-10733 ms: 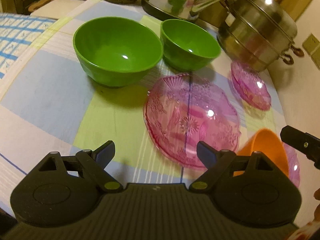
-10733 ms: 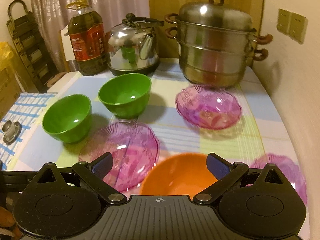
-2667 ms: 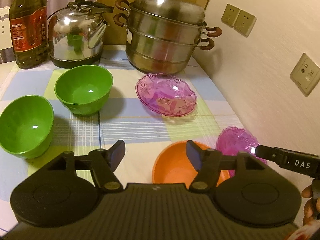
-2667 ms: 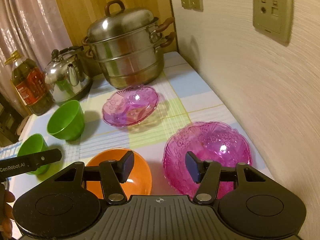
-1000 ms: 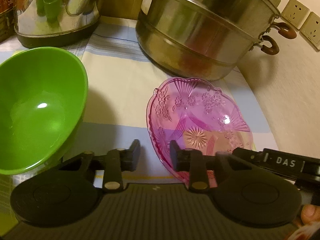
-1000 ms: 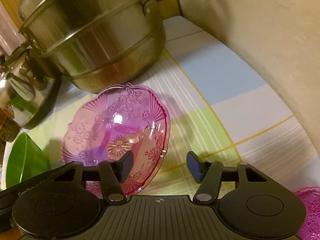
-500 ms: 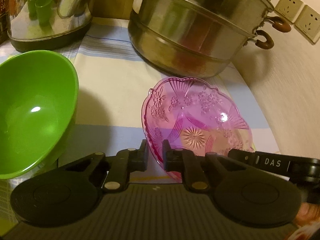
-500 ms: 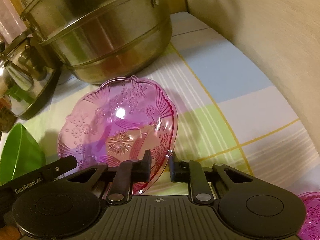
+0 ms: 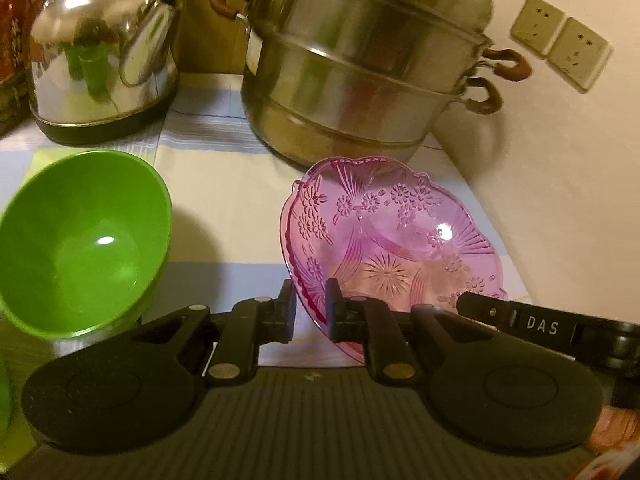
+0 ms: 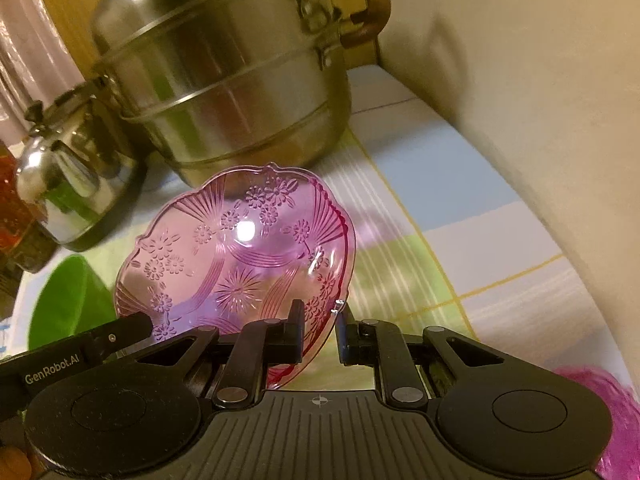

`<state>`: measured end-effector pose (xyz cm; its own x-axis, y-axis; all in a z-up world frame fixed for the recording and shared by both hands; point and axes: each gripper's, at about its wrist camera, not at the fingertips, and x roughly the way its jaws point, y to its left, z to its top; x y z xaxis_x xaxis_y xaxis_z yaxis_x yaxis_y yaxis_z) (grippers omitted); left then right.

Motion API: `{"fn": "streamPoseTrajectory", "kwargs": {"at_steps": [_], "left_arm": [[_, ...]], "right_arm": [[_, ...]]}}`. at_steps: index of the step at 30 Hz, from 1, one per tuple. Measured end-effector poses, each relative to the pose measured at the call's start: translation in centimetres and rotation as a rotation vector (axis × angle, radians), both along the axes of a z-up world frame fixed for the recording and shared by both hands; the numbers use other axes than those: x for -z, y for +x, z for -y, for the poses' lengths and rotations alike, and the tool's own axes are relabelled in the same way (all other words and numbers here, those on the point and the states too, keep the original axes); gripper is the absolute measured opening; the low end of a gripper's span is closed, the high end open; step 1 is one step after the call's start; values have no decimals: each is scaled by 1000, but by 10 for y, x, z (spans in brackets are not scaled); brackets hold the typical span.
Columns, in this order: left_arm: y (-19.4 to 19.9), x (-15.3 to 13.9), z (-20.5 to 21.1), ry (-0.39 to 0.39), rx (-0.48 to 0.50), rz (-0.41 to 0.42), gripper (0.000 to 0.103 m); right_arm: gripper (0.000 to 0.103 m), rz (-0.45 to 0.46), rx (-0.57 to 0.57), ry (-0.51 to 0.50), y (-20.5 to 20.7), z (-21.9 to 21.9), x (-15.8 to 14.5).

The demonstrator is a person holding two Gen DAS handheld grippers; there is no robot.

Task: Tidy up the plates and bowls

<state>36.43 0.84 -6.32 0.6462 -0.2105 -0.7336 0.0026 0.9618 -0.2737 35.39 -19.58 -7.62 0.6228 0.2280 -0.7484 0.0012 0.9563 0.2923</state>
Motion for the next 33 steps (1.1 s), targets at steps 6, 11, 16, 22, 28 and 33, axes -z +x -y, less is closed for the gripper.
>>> {"fn": "streamPoseTrajectory", "kwargs": {"at_steps": [6, 11, 16, 22, 28, 33], "left_arm": [[-39, -23, 11, -9, 21, 15, 13], [-77, -40, 29, -11, 52, 30, 13], [-114, -56, 52, -11, 93, 48, 13], [-150, -68, 74, -23, 129, 53, 13], [-178, -72, 95, -9, 182, 54, 13], [-192, -71, 110, -1, 214, 49, 13]], "right_arm": [[16, 8, 14, 18, -46, 11, -18], [16, 15, 40, 23, -90, 28, -34], [16, 41, 72, 18, -135, 50, -52], [16, 46, 118, 28, -181, 74, -63], [16, 43, 168, 38, -221, 96, -65], [16, 40, 196, 35, -242, 111, -66]]}}
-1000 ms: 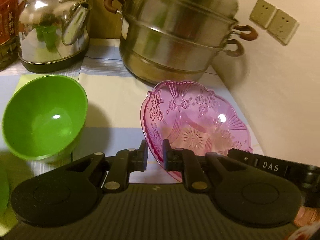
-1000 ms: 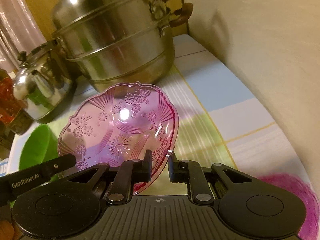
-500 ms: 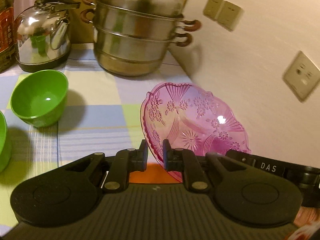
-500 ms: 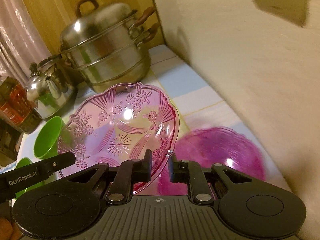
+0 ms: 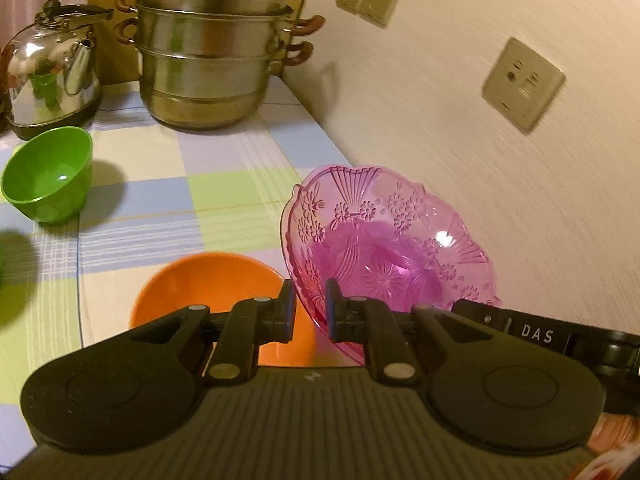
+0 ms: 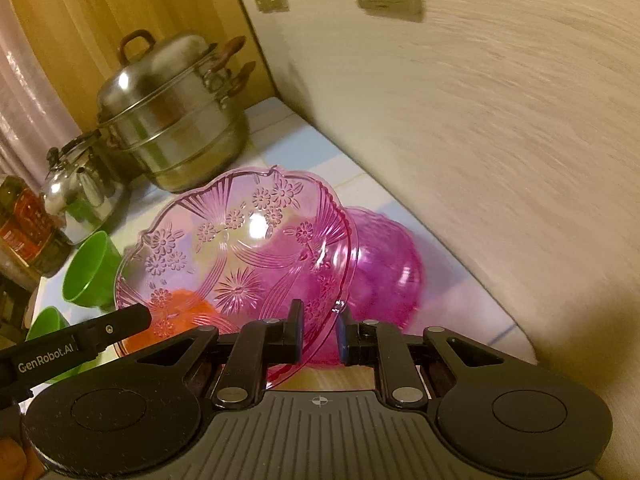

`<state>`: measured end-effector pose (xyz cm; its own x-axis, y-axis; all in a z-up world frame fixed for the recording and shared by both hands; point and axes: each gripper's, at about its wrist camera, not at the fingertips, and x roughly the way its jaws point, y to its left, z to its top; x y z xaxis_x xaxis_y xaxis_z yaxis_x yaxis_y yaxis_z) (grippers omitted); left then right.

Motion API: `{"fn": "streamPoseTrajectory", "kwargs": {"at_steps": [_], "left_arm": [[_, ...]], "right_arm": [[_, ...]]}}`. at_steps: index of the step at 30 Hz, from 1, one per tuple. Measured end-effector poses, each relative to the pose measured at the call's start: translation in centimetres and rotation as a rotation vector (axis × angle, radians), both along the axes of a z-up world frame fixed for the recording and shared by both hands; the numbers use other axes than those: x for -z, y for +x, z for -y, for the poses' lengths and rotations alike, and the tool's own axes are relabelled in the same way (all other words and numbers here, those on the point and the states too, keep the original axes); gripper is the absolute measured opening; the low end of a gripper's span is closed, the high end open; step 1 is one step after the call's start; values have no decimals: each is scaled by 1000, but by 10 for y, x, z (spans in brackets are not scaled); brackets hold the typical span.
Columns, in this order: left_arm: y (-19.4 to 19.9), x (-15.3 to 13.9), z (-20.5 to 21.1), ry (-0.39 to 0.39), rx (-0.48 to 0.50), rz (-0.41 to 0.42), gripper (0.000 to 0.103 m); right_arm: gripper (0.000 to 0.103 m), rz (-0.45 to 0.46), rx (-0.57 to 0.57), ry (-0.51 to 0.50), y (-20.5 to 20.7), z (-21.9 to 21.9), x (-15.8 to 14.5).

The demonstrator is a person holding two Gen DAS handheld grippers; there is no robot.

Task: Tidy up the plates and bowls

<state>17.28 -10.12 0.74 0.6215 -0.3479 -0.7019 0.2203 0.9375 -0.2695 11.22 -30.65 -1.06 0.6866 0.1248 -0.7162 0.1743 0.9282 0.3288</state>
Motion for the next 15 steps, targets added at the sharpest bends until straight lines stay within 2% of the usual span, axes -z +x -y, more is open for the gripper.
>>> {"fn": "streamPoseTrajectory", "kwargs": {"at_steps": [15], "left_arm": [[-13, 8, 24, 44, 90, -20, 14]], "right_arm": [[16, -23, 44, 10, -26, 21, 8]]}}
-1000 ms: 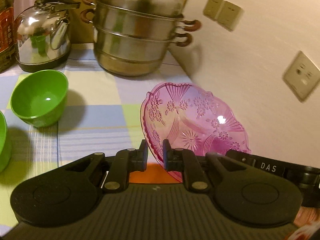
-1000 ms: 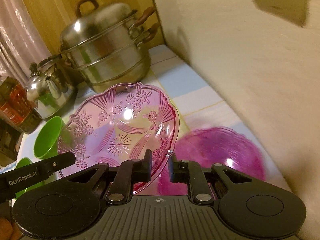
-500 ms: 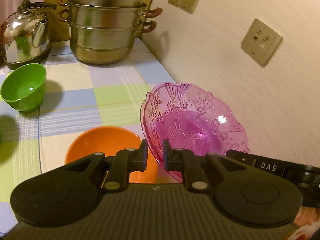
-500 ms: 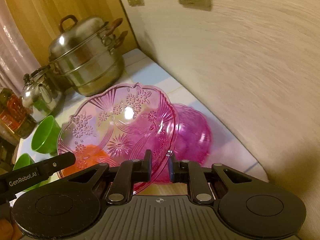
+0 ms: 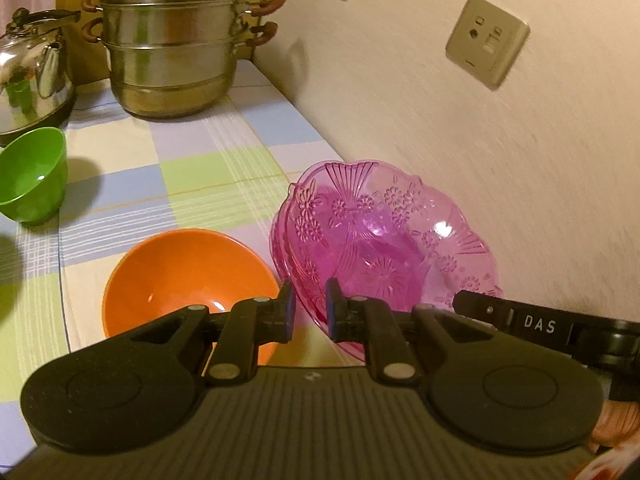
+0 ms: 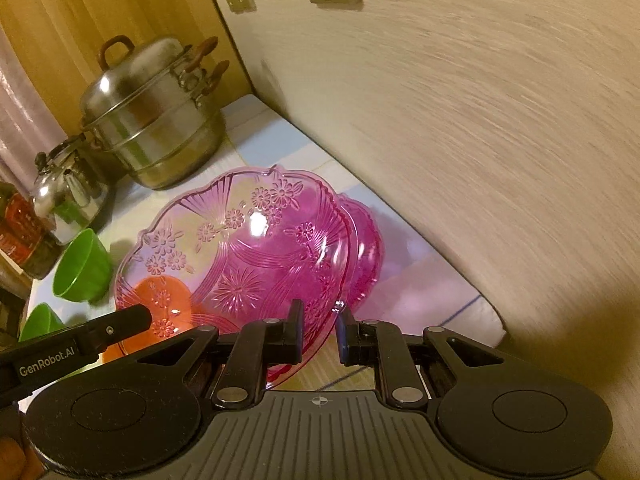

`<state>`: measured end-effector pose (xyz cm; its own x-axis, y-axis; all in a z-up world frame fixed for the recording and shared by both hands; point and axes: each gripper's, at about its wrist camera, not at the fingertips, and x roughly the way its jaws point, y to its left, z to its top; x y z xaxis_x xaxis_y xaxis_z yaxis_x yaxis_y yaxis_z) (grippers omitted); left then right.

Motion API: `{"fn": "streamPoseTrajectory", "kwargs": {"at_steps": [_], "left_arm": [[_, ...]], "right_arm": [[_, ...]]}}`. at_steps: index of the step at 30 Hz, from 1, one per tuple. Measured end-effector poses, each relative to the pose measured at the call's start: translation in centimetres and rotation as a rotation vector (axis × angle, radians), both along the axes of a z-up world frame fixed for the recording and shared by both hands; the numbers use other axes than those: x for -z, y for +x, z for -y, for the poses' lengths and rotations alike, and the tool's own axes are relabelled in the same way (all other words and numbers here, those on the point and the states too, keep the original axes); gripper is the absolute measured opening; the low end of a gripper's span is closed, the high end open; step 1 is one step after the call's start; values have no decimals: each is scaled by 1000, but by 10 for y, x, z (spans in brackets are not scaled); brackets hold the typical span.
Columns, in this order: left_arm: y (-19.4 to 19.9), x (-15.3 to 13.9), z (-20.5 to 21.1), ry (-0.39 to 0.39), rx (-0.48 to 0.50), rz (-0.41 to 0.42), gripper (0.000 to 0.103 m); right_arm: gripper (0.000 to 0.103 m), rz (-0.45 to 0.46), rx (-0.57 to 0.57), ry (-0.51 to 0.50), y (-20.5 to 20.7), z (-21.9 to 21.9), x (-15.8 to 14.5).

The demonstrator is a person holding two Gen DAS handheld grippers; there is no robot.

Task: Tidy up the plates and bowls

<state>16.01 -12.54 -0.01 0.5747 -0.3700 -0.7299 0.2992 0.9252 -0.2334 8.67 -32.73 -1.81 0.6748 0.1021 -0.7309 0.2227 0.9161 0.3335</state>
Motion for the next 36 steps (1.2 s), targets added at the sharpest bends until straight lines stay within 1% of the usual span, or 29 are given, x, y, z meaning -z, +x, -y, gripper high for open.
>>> {"fn": "streamPoseTrajectory", "kwargs": {"at_steps": [13, 36], "left_arm": [[3, 9, 13, 26, 47, -24, 14], [15, 21, 36, 67, 116, -45, 16]], "right_arm": [[16, -24, 25, -6, -4, 8, 8], [16, -38, 70, -4, 0, 18, 20]]}}
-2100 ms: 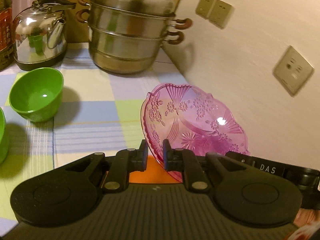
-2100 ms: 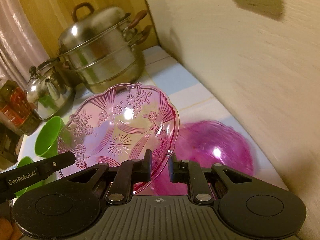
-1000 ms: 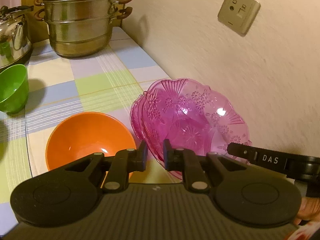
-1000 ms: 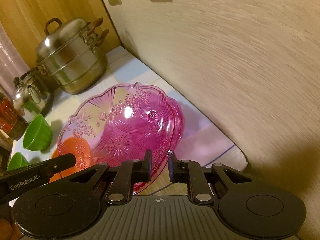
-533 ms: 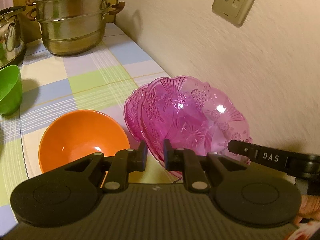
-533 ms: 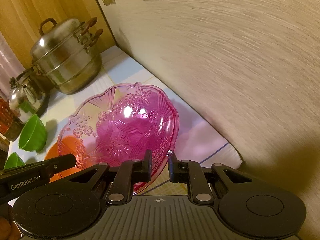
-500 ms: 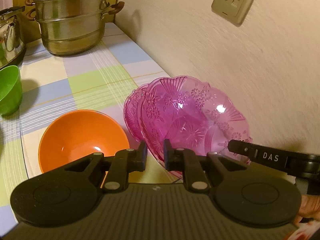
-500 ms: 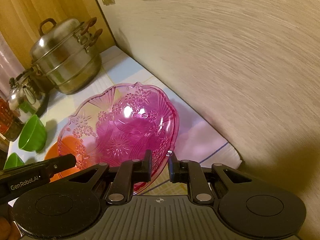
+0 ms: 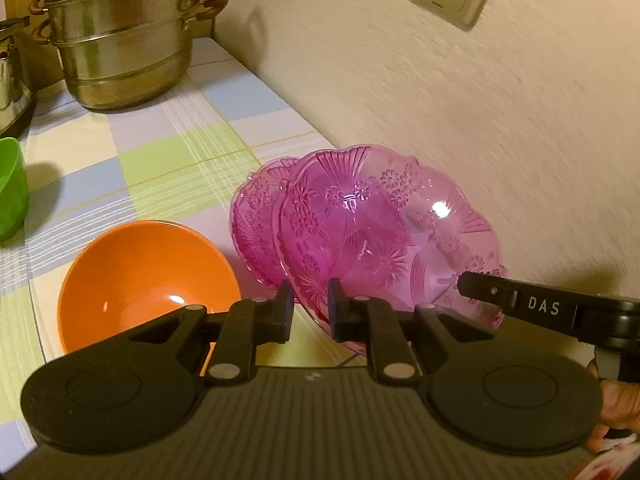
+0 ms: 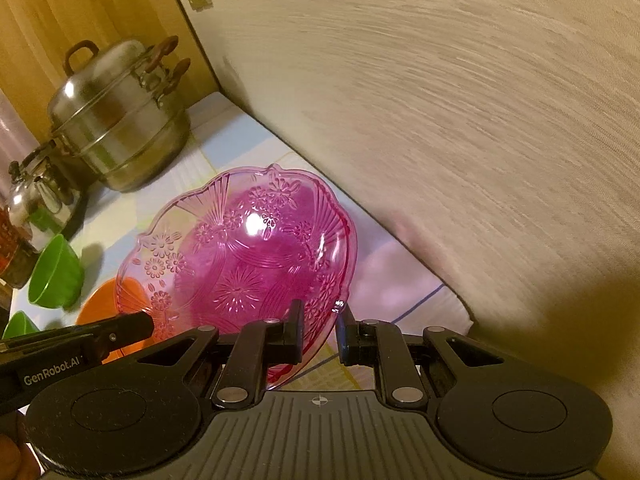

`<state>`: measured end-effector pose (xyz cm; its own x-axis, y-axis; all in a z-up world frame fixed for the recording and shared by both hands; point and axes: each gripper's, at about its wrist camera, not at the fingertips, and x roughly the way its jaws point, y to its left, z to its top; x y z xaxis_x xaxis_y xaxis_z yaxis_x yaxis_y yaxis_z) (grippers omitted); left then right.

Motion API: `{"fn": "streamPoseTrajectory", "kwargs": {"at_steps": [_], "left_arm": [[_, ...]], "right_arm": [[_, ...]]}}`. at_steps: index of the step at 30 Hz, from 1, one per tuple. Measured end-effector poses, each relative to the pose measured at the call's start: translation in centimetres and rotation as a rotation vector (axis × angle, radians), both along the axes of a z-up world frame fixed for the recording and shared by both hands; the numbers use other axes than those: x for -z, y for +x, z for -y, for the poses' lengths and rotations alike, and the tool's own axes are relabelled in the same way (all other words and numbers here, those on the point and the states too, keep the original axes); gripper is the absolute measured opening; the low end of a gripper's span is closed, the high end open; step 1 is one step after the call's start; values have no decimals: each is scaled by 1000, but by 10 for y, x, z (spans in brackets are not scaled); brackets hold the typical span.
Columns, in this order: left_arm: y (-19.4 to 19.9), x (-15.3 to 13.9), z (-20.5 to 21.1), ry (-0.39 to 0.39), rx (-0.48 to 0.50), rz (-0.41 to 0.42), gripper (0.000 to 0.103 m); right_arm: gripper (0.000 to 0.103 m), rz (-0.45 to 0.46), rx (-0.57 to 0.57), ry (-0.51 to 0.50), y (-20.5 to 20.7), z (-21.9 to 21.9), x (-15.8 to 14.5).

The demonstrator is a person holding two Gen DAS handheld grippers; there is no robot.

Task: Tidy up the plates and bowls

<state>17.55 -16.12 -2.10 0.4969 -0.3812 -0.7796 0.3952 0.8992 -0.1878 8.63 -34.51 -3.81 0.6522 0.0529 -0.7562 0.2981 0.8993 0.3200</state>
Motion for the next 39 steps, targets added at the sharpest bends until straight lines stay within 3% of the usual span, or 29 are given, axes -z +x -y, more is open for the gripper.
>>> {"fn": "streamPoseTrajectory", "kwargs": {"at_steps": [21, 29, 39], "left_arm": [[9, 8, 13, 21, 65, -1, 17], [39, 12, 8, 28, 48, -24, 17], [89, 25, 10, 108, 91, -57, 17]], "right_arm": [[16, 3, 49, -3, -5, 8, 3], [16, 4, 18, -10, 17, 4, 10], [16, -46, 11, 31, 64, 2, 24]]}}
